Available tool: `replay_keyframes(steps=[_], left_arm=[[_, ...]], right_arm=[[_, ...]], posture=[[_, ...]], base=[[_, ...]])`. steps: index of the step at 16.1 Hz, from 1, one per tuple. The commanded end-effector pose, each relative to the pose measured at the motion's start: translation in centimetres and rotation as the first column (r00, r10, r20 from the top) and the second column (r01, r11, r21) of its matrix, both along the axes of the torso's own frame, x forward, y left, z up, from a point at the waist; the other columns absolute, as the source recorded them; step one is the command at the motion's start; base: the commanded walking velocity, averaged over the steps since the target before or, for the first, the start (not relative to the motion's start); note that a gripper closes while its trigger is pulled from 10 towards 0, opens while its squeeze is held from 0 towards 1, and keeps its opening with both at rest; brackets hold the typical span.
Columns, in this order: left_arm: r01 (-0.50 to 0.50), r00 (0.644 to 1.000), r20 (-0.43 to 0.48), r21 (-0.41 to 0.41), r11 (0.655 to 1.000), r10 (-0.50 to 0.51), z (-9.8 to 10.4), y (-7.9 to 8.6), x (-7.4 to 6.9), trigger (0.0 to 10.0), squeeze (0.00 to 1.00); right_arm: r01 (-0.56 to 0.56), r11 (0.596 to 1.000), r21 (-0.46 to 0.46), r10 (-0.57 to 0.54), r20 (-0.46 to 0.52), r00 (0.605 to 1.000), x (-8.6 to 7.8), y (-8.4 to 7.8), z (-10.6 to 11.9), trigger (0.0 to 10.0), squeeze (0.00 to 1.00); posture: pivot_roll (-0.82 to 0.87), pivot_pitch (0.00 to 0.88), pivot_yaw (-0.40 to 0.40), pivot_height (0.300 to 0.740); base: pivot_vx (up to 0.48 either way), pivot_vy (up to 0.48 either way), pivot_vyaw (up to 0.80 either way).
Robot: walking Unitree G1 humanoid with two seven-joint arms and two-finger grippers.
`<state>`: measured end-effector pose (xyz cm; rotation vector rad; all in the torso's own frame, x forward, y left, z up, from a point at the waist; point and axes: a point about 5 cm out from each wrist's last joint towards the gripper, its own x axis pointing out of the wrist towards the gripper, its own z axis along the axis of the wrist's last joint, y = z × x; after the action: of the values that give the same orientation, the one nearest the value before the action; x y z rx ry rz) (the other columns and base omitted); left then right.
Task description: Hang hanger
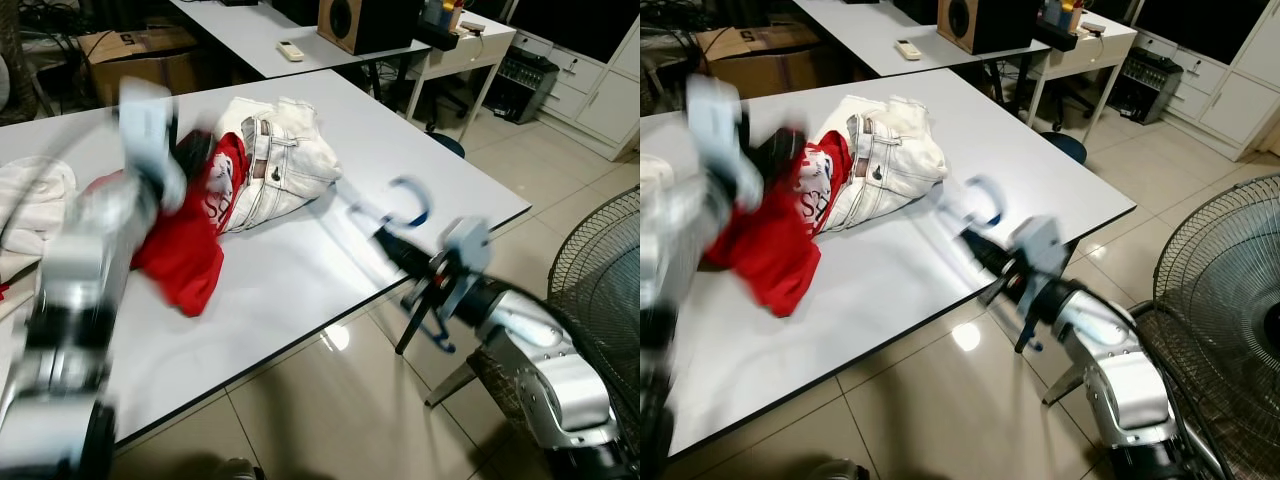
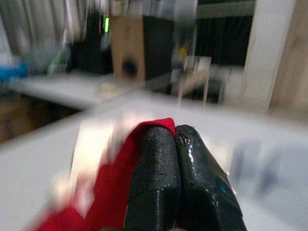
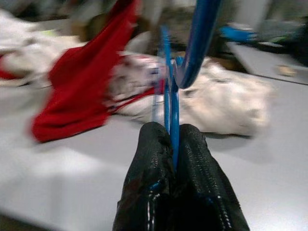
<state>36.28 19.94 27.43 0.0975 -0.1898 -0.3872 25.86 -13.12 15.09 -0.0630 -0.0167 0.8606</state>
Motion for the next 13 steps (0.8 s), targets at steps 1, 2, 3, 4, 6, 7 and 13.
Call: replay_keyframes(steps=[1,2,3,4,6,7,13], left_arm=[[0.013,0.995,0.096,-0.048,0.999,-0.008,2.8,0.2,0.1,0.0,0.00],[0.029,0.987,0.159,-0.083,0.996,-0.015,5.3,0.2,0.2,0.0,0.00],[0.039,0.969,0.245,-0.133,0.990,-0.005,8.8,0.8,0.0,0.0,0.00],[0.034,0.954,0.300,-0.174,0.984,0.020,11.4,1.6,-0.2,0.0,0.00],[0.010,0.934,0.351,-0.209,0.978,0.066,14.5,2.7,-0.5,0.0,0.00],[0.009,0.931,0.358,-0.210,0.978,0.068,15.0,2.9,-0.5,0.0,0.00],[0.075,0.928,0.373,-0.174,0.982,-0.005,16.1,1.6,-0.4,0.0,0.00]], right_arm=[[-0.030,1.000,-0.010,0.030,-0.018,0.999,-0.3,-0.2,0.0,10.0,0.00],[-0.040,0.999,-0.023,0.040,-0.029,0.999,-0.5,-0.3,-0.3,10.0,0.00],[-0.037,0.999,-0.033,0.036,-0.034,0.999,-0.5,-0.5,-0.6,10.0,0.00],[-0.038,0.999,-0.033,0.036,-0.041,0.998,-0.6,-0.7,-0.7,10.0,0.00],[-0.054,0.998,-0.025,0.052,-0.061,0.997,-1.1,-0.9,-0.9,10.0,0.00],[-0.058,0.998,-0.021,0.057,-0.066,0.996,-1.3,-0.9,-0.9,10.0,0.00],[-0.101,0.988,0.118,0.110,-0.074,0.991,-0.7,1.4,-1.4,10.0,0.00]], posture=[[-0.02,0.000,-0.044,0.740],[-0.02,0.000,-0.035,0.740],[-0.01,0.000,-0.023,0.740],[0.00,0.000,-0.017,0.740],[0.01,0.000,-0.007,0.740],[0.01,0.000,-0.004,0.740],[0.02,0.000,0.015,0.740]], base=[[0.000,0.000,0.00],[0.000,0.000,0.00],[0.000,0.000,0.00],[0.000,0.000,0.00],[0.000,0.000,0.00],[0.000,0.000,0.00],[0.000,0.000,0.00]])
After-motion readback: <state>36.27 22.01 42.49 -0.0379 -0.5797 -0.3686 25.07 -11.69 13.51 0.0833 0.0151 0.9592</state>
